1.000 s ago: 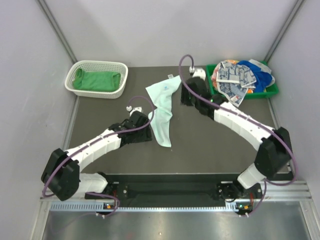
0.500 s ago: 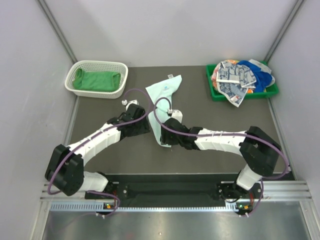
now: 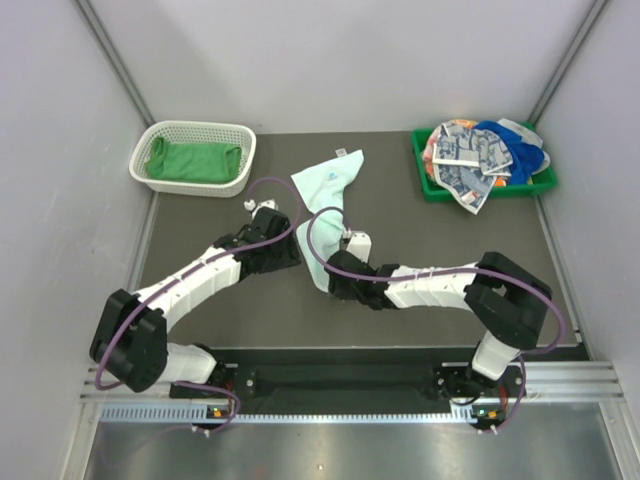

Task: Fold and stack the towels
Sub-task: Flatten out the crumpled towel

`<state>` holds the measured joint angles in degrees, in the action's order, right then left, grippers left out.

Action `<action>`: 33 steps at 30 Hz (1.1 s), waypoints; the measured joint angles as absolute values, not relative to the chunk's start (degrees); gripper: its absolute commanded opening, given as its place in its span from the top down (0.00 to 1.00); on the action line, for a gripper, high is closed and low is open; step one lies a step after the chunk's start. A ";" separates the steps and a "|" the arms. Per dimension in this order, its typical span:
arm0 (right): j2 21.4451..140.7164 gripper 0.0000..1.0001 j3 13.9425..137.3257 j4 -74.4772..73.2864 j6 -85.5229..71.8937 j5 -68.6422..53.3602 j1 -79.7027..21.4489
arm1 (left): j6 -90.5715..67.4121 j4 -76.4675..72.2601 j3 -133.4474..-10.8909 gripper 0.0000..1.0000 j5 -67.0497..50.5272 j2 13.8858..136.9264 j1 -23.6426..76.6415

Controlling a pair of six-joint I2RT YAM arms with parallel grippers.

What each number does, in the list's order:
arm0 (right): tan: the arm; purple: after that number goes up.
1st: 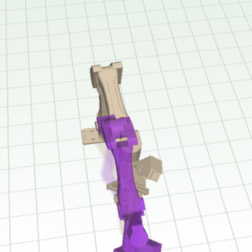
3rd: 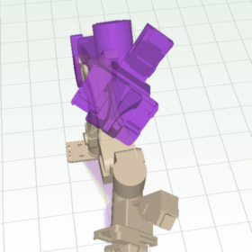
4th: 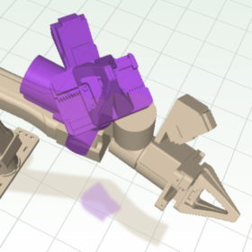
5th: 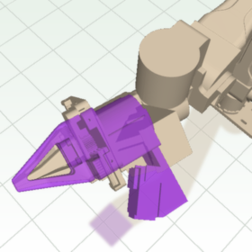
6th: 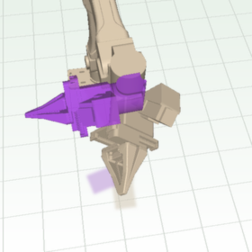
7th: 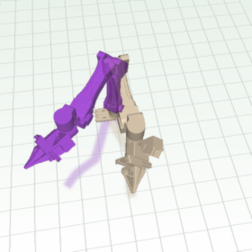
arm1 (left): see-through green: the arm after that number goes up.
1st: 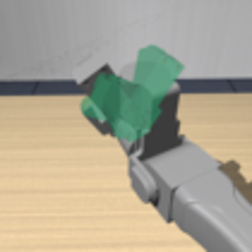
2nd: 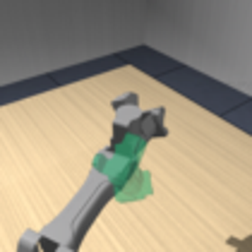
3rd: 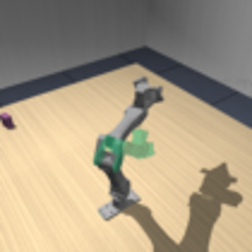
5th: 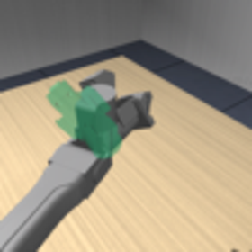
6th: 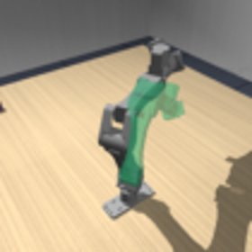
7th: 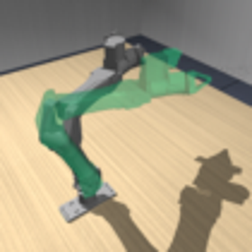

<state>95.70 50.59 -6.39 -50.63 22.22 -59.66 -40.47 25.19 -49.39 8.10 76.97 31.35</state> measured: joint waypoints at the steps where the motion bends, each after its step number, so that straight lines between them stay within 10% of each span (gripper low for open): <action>1: 95.77 0.55 50.50 -6.44 -50.72 22.59 -59.72 | -40.49 25.15 -49.34 0.34 8.05 76.97 31.35; 6: 96.27 0.93 50.35 -6.74 -50.87 23.14 -60.01 | -40.49 24.56 -49.08 0.32 7.75 76.97 31.29; 16: 86.35 1.00 54.61 -16.27 -45.32 25.56 -59.09 | -40.64 19.18 -47.48 0.28 3.86 77.01 31.11; 33: 96.20 0.55 59.22 -15.94 -41.10 19.57 -58.46 | -41.78 18.70 -45.06 0.30 4.08 72.05 25.15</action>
<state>96.20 59.22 -15.94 -41.10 19.57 -58.46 -41.78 18.70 -45.06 4.08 72.05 25.15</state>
